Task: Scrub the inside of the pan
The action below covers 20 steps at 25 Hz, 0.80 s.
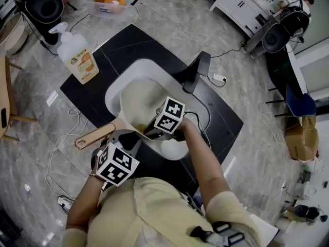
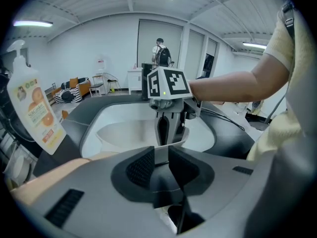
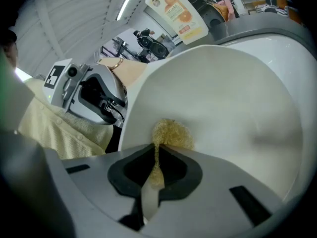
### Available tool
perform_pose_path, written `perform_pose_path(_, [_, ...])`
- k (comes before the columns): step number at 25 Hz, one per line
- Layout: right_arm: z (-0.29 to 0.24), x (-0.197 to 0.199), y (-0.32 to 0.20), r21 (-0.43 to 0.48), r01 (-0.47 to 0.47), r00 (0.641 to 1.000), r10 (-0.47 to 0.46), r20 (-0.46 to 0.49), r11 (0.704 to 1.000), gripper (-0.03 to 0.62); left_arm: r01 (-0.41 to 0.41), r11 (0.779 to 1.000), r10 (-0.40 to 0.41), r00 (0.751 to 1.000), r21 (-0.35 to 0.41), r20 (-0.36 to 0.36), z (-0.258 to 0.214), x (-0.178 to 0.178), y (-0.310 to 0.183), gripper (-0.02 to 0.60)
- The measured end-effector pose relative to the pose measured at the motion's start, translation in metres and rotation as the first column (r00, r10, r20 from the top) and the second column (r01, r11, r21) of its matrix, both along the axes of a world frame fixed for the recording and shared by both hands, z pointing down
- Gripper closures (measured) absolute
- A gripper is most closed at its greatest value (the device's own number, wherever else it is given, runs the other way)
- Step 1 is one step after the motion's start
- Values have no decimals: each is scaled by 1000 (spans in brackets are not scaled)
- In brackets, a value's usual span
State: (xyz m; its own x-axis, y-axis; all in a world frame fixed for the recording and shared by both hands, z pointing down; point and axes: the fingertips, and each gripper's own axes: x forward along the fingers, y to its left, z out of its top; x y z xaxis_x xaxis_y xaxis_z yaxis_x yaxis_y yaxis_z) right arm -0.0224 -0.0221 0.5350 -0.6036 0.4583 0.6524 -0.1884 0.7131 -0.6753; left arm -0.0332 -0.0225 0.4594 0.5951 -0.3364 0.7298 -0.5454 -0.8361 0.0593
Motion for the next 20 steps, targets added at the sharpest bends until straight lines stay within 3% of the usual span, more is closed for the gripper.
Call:
perform_pose_path(8, [-31, -4, -5, -24, -91, 989, 93, 112, 996, 557, 13, 999, -12, 999, 36, -30, -17, -7, 5, 489])
perform_pose_path(20, [-76, -5, -15, 37, -243, 944, 228, 240, 969, 557, 76, 996, -71, 993, 50, -95, -38, -21, 8, 489])
